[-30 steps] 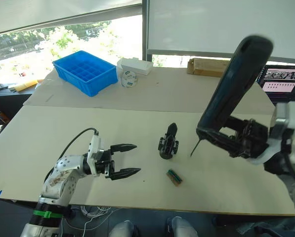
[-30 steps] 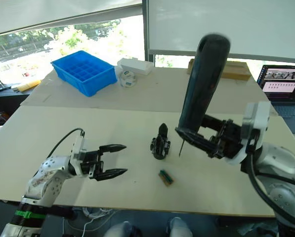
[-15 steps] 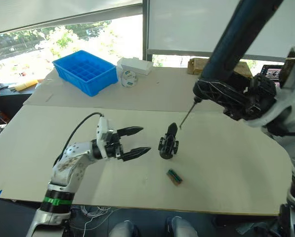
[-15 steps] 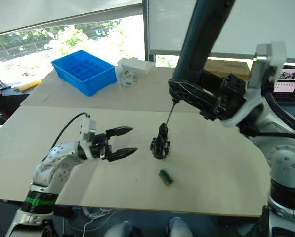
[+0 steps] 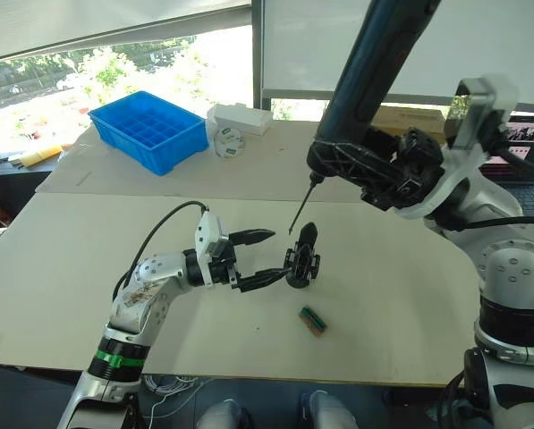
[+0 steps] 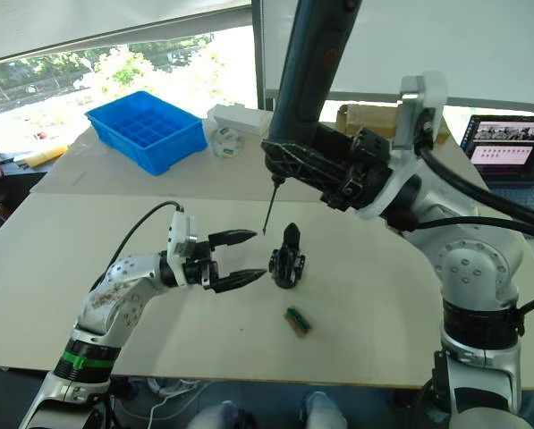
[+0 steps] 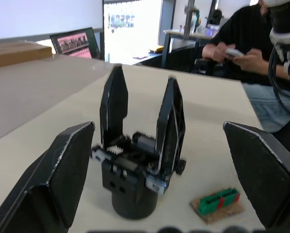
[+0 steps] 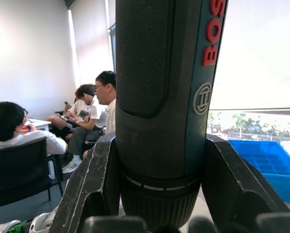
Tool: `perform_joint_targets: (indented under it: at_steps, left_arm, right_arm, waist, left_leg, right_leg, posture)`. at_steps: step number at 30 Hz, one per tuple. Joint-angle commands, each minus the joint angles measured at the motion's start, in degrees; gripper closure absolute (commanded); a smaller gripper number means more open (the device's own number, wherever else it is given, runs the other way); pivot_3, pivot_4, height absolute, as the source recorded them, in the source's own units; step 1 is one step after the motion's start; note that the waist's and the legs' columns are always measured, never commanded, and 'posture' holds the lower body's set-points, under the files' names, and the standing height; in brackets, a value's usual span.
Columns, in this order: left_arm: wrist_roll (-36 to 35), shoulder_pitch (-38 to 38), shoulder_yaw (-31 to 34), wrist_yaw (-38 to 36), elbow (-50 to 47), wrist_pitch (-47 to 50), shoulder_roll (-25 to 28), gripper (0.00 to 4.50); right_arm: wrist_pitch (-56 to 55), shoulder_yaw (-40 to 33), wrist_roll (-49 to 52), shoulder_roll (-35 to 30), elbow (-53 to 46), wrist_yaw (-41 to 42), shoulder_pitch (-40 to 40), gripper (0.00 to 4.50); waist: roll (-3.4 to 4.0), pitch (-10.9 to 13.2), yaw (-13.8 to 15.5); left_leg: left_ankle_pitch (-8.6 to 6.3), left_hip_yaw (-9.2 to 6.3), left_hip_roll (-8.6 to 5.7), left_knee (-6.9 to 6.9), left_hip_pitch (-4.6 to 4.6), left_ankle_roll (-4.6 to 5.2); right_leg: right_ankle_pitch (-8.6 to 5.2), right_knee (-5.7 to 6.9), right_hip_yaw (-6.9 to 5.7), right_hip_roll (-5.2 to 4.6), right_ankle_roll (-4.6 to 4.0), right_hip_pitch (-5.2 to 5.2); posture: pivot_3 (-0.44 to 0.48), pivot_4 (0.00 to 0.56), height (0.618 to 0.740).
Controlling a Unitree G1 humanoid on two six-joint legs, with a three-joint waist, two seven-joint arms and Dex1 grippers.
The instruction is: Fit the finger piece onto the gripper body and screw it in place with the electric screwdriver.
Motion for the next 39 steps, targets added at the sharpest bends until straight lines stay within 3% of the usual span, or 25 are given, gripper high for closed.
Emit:
perform_joint_targets:
  at_steps: [1, 8, 16, 37, 39]
  left_arm:
    - [3.29, 1.8, -0.76, -0.6, 2.03, -3.76, 0.81, 0.02]
    - [8.38, 3.31, -3.52, 0.28, 8.77, -9.51, -2.07, 0.02]
    - [14.59, -0.47, -6.49, 5.84, 16.62, -13.55, -9.13, 0.02]
    - [18.25, -4.82, -7.78, 8.19, 25.52, -15.0, -15.8, 0.02]
    - [18.29, -4.87, -7.79, 8.14, 25.98, -15.04, -15.9, 0.53]
  right_arm:
    - [-2.2, -0.75, -1.79, 0.43, -1.71, 2.35, -0.49, 2.59]
    - [-2.28, -0.92, -4.31, 1.32, -2.21, 4.72, 0.64, 2.59]
    - [-3.83, -0.72, -7.8, 1.48, -3.62, 8.01, 3.79, 2.59]
    - [-3.57, -1.69, -8.49, 0.83, -4.89, 8.33, 4.69, 2.59]
    - [-3.43, -1.71, -8.32, 0.83, -5.19, 8.16, 4.83, 2.59]
  waist:
    - [0.0, 0.0, -0.05]
    - [0.0, 0.0, 0.19]
    - [-0.01, 0.0, 0.25]
    - [-0.01, 0.0, 0.52]
    - [-0.01, 0.0, 0.63]
  left_leg:
    - [0.0, 0.0, 0.0, 0.0, 0.0, 0.0]
    - [0.0, 0.0, -0.01, 0.01, -0.05, 0.0]
    - [0.0, 0.01, -0.01, 0.03, -0.08, 0.0]
    - [0.0, -0.02, -0.02, 0.05, -0.08, 0.02]
    - [0.0, -0.02, -0.02, 0.06, -0.08, 0.02]
  right_leg:
    - [0.0, 0.0, 0.0, 0.0, 0.0, 0.0]
    - [0.0, 0.0, -0.01, -0.04, 0.0, -0.03]
    - [0.01, 0.05, -0.01, -0.03, -0.01, -0.08]
    - [0.03, 0.06, -0.01, -0.09, -0.03, -0.08]
    - [0.03, 0.06, -0.01, -0.1, -0.03, -0.08]
  posture:
    - [0.0, 0.15, 0.74]
    - [0.0, 0.15, 0.74]
    - [0.0, 0.15, 0.74]
    - [0.0, 0.15, 0.74]
    - [0.0, 0.15, 0.74]
